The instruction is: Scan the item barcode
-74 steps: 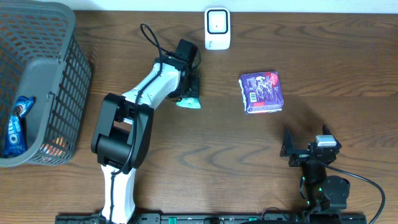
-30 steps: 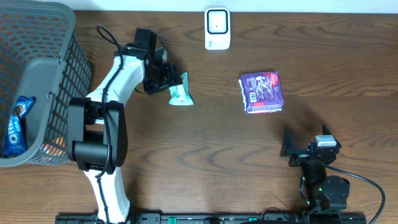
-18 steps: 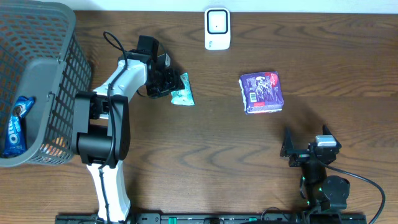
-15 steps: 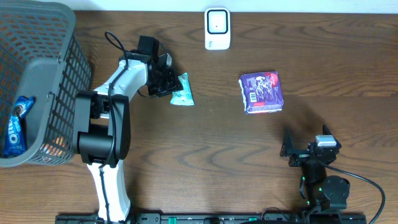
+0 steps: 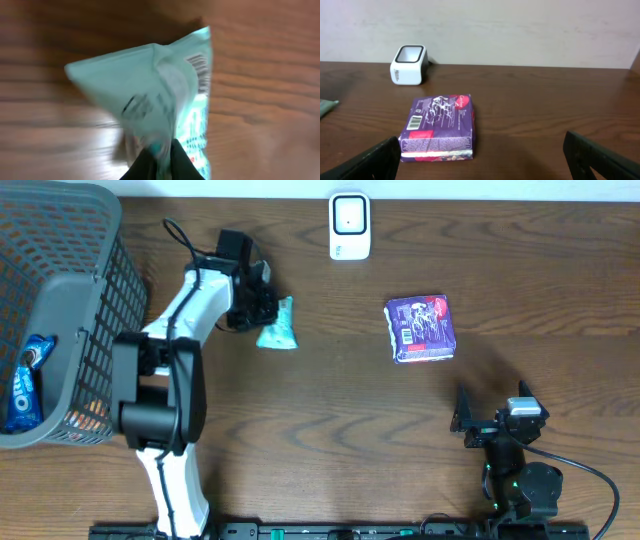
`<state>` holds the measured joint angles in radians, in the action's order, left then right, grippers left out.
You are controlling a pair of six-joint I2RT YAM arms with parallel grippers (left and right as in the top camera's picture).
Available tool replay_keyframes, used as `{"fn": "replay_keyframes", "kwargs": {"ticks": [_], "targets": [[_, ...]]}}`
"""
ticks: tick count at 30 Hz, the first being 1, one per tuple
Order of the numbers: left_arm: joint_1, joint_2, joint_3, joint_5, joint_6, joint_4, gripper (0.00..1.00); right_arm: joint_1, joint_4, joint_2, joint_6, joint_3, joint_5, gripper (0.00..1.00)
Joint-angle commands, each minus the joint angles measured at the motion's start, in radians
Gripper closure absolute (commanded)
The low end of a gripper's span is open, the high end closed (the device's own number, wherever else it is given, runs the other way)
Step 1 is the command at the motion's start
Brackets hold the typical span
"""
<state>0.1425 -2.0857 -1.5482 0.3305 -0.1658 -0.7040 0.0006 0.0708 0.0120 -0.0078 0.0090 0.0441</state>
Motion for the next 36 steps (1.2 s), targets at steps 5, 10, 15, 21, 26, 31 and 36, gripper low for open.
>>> {"fn": "replay_keyframes", "kwargs": {"ticks": [5, 10, 15, 21, 26, 31, 36], "targets": [[-0.007, 0.179, -0.044, -0.180, 0.101, -0.014, 0.93, -0.012, 0.002, -0.005, 0.014, -0.003, -0.009, 0.01], [0.003, 0.130, -0.013, -0.135, 0.064, -0.017, 0.92, -0.012, 0.002, -0.005, 0.014, -0.003, -0.009, 0.01], [0.003, 0.100, -0.013, -0.259, 0.064, 0.003, 0.92, -0.012, 0.002, -0.005, 0.014, -0.003, -0.009, 0.01], [0.003, 0.058, -0.012, -0.538, 0.063, 0.027, 0.92, -0.012, 0.002, -0.005, 0.014, -0.003, -0.009, 0.01], [0.003, 0.011, -0.011, -0.549, 0.030, 0.016, 0.92, -0.012, 0.002, -0.005, 0.014, -0.003, -0.009, 0.01], [0.003, -0.055, -0.011, -0.547, 0.017, -0.006, 0.92, -0.012, 0.002, -0.005, 0.014, -0.003, -0.009, 0.01], [0.003, -0.058, -0.011, -0.307, -0.008, -0.019, 0.92, -0.012, 0.002, -0.005, 0.014, -0.003, -0.009, 0.01]]}}
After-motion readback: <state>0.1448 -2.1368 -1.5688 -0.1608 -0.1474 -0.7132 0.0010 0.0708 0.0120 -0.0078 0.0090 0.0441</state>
